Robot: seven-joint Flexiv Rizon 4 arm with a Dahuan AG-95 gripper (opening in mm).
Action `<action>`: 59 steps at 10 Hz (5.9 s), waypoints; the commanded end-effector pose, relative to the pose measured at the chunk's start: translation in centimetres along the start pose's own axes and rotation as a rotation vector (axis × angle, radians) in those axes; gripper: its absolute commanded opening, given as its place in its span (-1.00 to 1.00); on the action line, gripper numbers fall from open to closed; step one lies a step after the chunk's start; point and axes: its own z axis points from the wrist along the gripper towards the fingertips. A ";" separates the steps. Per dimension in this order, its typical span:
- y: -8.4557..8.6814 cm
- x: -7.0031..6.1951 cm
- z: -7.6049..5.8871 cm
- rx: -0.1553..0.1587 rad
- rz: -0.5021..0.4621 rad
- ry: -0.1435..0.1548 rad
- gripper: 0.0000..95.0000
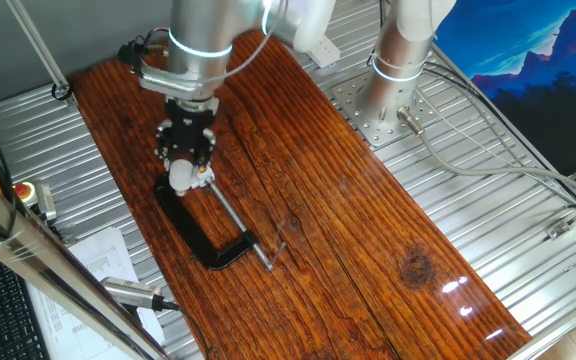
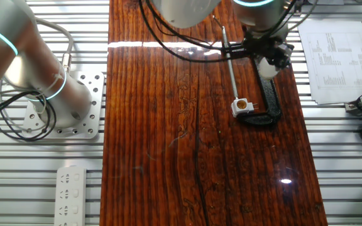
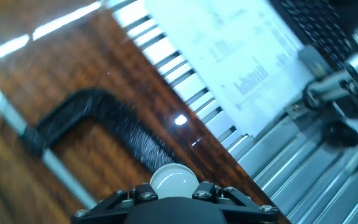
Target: Take out the light bulb by rotating it
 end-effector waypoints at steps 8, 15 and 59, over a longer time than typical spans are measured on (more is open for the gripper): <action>-0.5 -3.8 3.4 0.057 0.384 -0.097 -1.00; -0.5 -4.9 4.6 0.047 0.429 -0.027 -1.00; -2.2 7.2 1.0 -0.142 0.630 0.366 -1.00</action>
